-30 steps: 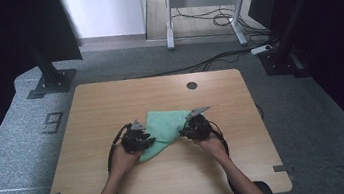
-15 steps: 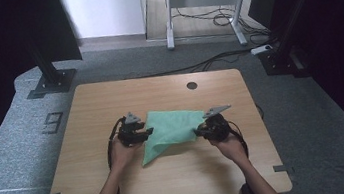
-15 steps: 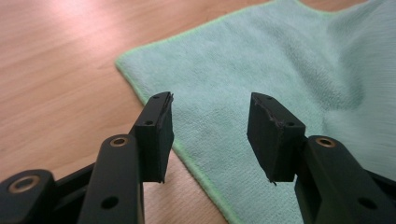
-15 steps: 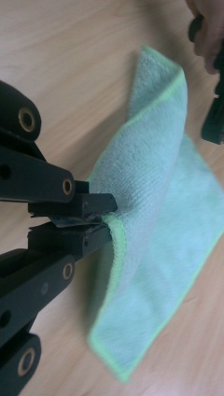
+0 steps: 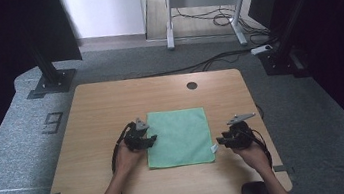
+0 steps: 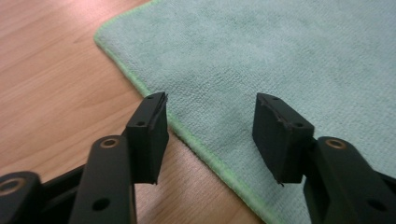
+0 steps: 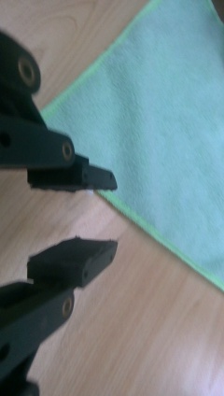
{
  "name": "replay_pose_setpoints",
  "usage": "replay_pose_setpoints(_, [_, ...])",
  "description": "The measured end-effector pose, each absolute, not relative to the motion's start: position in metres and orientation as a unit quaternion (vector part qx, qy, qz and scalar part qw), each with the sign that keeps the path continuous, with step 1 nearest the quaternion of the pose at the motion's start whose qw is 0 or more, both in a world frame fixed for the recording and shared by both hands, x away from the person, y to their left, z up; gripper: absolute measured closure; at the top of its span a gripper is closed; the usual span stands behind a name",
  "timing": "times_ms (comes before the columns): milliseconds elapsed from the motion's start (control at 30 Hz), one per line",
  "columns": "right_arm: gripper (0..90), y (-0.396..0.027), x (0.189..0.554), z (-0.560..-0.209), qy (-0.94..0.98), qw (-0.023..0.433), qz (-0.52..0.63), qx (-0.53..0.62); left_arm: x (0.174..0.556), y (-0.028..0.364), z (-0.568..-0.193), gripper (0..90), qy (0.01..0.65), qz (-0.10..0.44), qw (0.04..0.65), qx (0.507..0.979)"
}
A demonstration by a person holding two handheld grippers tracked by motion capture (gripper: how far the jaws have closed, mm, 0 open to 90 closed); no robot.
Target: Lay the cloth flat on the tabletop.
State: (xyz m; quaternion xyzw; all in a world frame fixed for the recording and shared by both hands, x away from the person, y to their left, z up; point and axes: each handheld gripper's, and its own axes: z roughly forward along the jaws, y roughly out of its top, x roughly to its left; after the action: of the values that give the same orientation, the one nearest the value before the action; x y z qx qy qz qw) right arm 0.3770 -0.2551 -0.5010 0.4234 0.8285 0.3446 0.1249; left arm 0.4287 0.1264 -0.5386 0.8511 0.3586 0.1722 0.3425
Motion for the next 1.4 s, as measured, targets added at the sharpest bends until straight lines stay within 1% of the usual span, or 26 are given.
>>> replay_pose_setpoints(33, [56.0, -0.255, 0.377, -0.501, 0.828, 0.125, 0.345, 0.423, 0.428, 0.128, -0.537, 43.7, 0.357, 0.173, 0.344, 0.851])
replay_pose_setpoints(67, [52.9, -0.254, 0.378, -0.5, 0.827, 0.131, 0.348, 0.422, 0.426, 0.129, -0.535, 42.0, 0.356, 0.17, 0.35, 0.85])
replay_pose_setpoints(133, [45.2, -0.251, 0.38, -0.5, 0.824, 0.14, 0.351, 0.423, 0.424, 0.13, -0.533, 34.6, 0.357, 0.165, 0.348, 0.851])
replay_pose_setpoints(167, [40.5, -0.248, 0.382, -0.501, 0.822, 0.146, 0.352, 0.423, 0.423, 0.129, -0.533, 27.1, 0.359, 0.169, 0.343, 0.852])
replay_pose_setpoints(233, [35.4, -0.242, 0.386, -0.505, 0.821, 0.162, 0.348, 0.423, 0.419, 0.129, -0.534, 17.5, 0.364, 0.185, 0.327, 0.852])
replay_pose_setpoints(300, [28.6, -0.237, 0.392, -0.511, 0.819, 0.178, 0.344, 0.423, 0.417, 0.131, -0.537, 13.8, 0.372, 0.186, 0.32, 0.851])
replay_pose_setpoints(433, [21.0, -0.228, 0.408, -0.528, 0.81, 0.186, 0.341, 0.439, 0.416, 0.137, -0.544, 13.4, 0.387, 0.174, 0.321, 0.846])
replay_pose_setpoints(533, [19.9, -0.225, 0.417, -0.538, 0.811, 0.196, 0.327, 0.444, 0.416, 0.139, -0.544, 13.6, 0.394, 0.171, 0.32, 0.844])
replay_pose_setpoints(667, [18.1, -0.224, 0.421, -0.546, 0.815, 0.194, 0.316, 0.445, 0.413, 0.14, -0.544, 13.7, 0.396, 0.179, 0.315, 0.844])
replay_pose_setpoints(1100, [20.1, -0.199, 0.405, -0.547, 0.82, 0.188, 0.33, 0.427, 0.394, 0.165, -0.543, 13.9, 0.408, 0.187, 0.31, 0.838])
replay_pose_setpoints(1400, [20.2, -0.186, 0.399, -0.547, 0.828, 0.179, 0.332, 0.415, 0.383, 0.175, -0.54, 14.2, 0.411, 0.194, 0.292, 0.842])
